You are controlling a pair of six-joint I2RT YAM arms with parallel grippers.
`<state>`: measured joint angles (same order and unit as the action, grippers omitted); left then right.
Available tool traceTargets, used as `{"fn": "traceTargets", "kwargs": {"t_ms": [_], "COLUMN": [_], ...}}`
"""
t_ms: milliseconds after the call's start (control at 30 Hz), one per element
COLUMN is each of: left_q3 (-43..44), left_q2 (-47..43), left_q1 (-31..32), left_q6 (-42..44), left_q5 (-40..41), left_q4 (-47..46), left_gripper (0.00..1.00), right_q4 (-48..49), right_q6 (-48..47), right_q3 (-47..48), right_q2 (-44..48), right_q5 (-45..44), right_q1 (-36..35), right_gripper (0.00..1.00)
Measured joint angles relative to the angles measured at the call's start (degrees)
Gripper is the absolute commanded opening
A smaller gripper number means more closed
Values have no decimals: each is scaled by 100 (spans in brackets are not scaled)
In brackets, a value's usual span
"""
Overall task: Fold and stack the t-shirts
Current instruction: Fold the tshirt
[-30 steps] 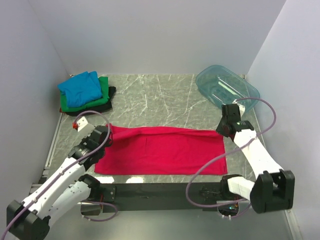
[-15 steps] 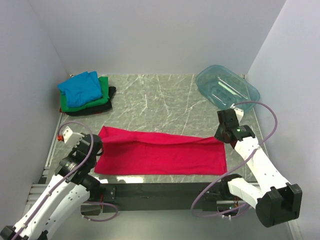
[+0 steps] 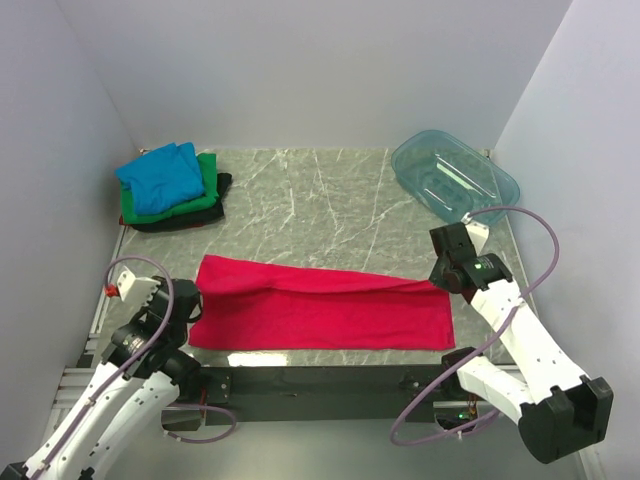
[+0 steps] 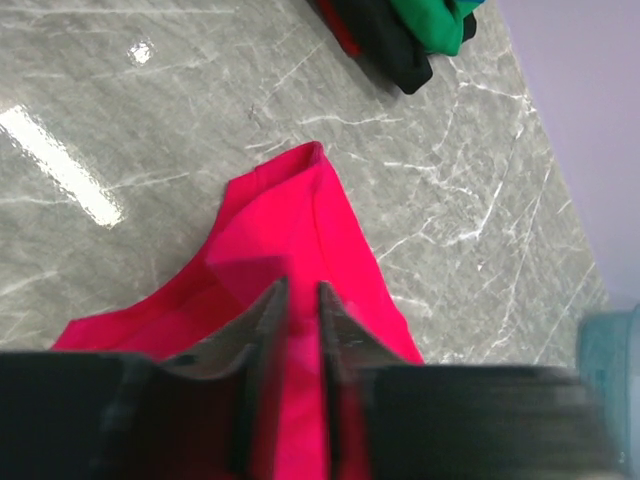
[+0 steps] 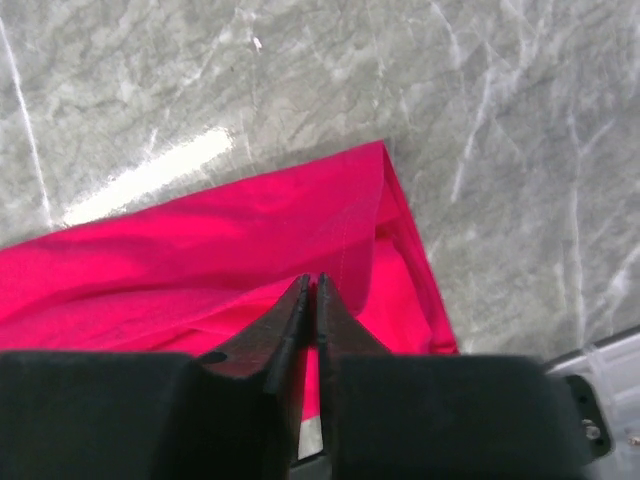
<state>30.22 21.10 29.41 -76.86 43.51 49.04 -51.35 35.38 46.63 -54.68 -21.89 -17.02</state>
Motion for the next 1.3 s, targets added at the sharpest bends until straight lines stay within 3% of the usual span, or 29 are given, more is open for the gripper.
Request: {"fn": "traceTargets", "kwargs": {"t_ms": [33, 100, 133, 300, 500, 700, 833, 1300], "left_q3": [0, 2, 0, 4, 7, 155, 297, 52], "left_q2": [-7, -85, -151, -455, 125, 2627, 3812, 4940], "left_q1": [39, 125, 166, 247, 251, 251, 254, -70], "left_q6": [-31, -57, -74, -90, 560, 1377, 1742, 1985], "left_q5": [4, 11, 7, 9, -142, -839, -1191, -2004], "left_q4": [26, 85, 125, 175, -643, -2122, -2640, -3692], "left_gripper": [39, 51, 59, 77, 79, 82, 83, 85], "right_q4": [-48, -153, -240, -640, -435, 629, 1110, 2658], "right_q6": [50, 140, 188, 334, 140, -190, -256, -83], "right_q3": [22, 52, 76, 304, 470, 295, 55, -588], "right_q2": [4, 42, 70, 372, 481, -503, -1252, -2492], "right_q5": [-20, -107, -157, -378, -264, 341, 660, 1891], "right_q1": [-17, -107, -173, -463, -498, -535, -535, -562], "right_gripper": [25, 43, 47, 54, 55, 55, 55, 55]}}
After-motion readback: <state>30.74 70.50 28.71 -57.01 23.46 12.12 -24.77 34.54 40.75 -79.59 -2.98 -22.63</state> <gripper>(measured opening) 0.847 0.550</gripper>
